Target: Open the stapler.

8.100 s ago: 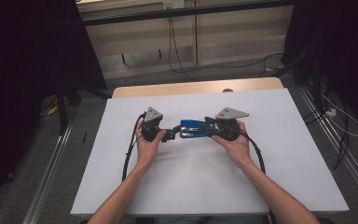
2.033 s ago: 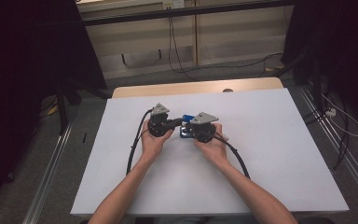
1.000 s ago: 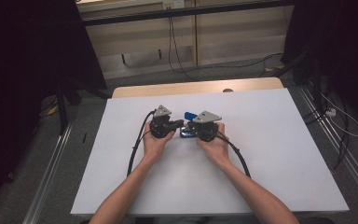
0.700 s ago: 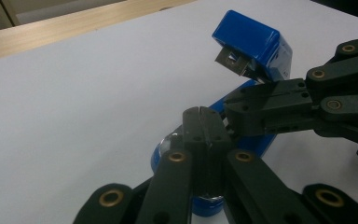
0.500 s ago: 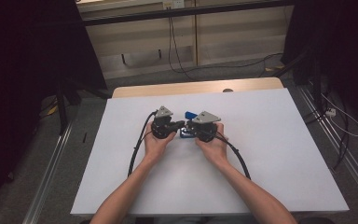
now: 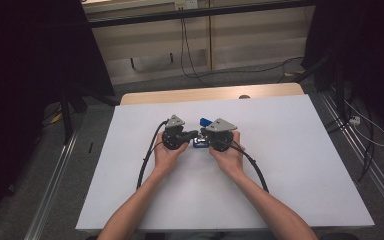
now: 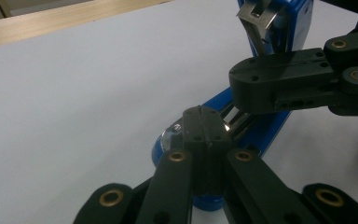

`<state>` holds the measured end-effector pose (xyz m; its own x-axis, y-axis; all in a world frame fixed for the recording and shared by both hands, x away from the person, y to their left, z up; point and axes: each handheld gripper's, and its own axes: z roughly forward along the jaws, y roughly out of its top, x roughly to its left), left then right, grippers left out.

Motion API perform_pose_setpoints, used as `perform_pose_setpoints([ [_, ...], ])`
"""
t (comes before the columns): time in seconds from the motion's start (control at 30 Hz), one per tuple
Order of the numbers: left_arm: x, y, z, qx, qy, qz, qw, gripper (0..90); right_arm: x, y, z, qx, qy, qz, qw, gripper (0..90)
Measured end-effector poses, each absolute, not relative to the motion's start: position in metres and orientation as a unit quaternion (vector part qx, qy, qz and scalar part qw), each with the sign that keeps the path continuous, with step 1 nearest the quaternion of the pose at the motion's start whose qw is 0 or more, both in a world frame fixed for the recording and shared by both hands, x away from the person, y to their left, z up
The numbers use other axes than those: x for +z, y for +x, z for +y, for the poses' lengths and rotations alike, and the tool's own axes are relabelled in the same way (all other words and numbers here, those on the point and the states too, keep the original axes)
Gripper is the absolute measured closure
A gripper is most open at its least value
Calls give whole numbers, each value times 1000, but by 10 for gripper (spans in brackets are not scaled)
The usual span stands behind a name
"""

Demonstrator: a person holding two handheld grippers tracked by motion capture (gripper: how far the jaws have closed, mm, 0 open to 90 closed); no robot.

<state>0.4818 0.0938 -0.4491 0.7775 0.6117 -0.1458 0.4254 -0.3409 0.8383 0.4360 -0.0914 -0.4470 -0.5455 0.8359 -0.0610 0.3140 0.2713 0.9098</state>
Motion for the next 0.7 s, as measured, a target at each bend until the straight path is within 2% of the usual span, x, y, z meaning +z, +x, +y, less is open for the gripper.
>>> perform_pose_setpoints([
  [0.7,-448,480,91,108,817,317,470,900,-440,437,-94,468,388,737,296,900],
])
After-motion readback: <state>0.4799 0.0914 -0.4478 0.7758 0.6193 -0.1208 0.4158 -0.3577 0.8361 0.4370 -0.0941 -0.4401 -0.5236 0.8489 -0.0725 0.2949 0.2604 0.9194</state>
